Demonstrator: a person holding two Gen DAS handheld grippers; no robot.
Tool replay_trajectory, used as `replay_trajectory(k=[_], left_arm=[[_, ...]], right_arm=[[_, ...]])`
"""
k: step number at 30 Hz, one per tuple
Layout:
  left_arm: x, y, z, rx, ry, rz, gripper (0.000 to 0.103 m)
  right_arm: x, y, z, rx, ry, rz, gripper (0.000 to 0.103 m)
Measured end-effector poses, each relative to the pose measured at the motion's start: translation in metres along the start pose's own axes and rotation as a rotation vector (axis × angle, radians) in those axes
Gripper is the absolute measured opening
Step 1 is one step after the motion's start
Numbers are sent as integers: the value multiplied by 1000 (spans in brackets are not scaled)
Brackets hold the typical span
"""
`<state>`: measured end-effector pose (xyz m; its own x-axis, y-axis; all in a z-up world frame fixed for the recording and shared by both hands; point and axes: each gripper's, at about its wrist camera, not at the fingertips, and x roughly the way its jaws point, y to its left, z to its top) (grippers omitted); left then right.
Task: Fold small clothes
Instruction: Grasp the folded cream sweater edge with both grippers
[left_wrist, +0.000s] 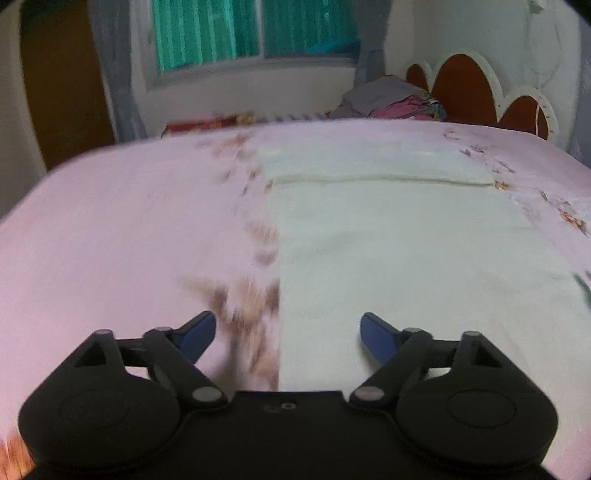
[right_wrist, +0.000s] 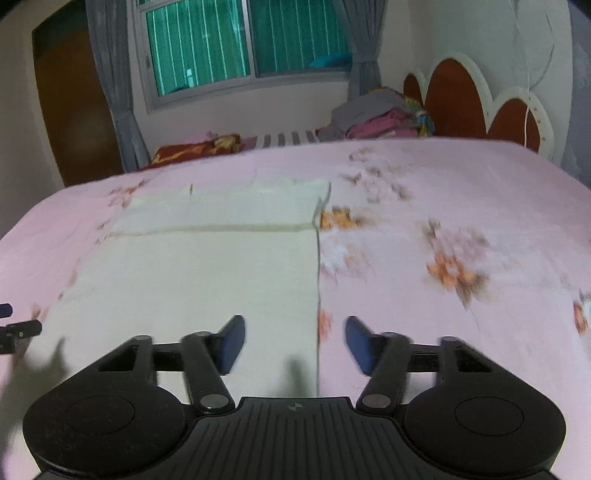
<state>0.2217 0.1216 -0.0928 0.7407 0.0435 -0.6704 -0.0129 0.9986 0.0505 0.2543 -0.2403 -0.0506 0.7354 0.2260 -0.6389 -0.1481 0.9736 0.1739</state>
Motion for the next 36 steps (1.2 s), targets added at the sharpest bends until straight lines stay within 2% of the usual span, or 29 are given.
replay_trajectory(k=[5, 10, 13, 14, 17, 18, 20, 23, 25, 26, 28, 31, 33, 34, 35, 36], left_arm=[[-15, 19, -30, -99, 73, -74, 58], [-25, 39, -48, -256, 107, -254, 58], [-23, 52, -58, -389, 126, -374, 55], [-23, 53, -61, -415, 132, -392, 49], [-20, 58, -67, -472, 142, -442, 47], [-18, 59, -69, -491, 144, -453, 47], [-10, 64, -67, -515, 144, -464, 37], [9, 75, -61, -595, 141, -487, 35], [20, 78, -58, -637, 152, -514, 35], [21, 78, -58, -642, 158, -523, 33], [17, 71, -60, -611, 168, -538, 33], [11, 61, -63, -539, 166, -543, 33], [12, 62, -65, -555, 160, -534, 27], [14, 63, -65, -569, 162, -523, 16], [16, 63, -64, -577, 159, -493, 3], [12, 63, -64, -572, 131, -466, 3]], right_arm=[[-21, -13, -38, 84, 54, 58, 44], [-30, -28, -65, 182, 112, 110, 44], [-31, -37, -78, 250, 146, 143, 44], [-30, -40, -83, 281, 160, 156, 44], [-34, -46, -95, 369, 179, 229, 44], [-35, -46, -97, 384, 185, 256, 44], [-36, -44, -98, 388, 184, 283, 44], [-29, -50, -91, 430, 166, 302, 44], [-19, -58, -87, 480, 162, 311, 39], [-14, -62, -86, 509, 170, 316, 33], [-11, -66, -85, 535, 189, 348, 32], [-14, -61, -97, 506, 244, 421, 22], [-17, -59, -99, 467, 237, 430, 17], [-16, -63, -99, 484, 236, 436, 13], [-14, -65, -99, 498, 236, 439, 5], [-12, -67, -98, 502, 237, 440, 3]])
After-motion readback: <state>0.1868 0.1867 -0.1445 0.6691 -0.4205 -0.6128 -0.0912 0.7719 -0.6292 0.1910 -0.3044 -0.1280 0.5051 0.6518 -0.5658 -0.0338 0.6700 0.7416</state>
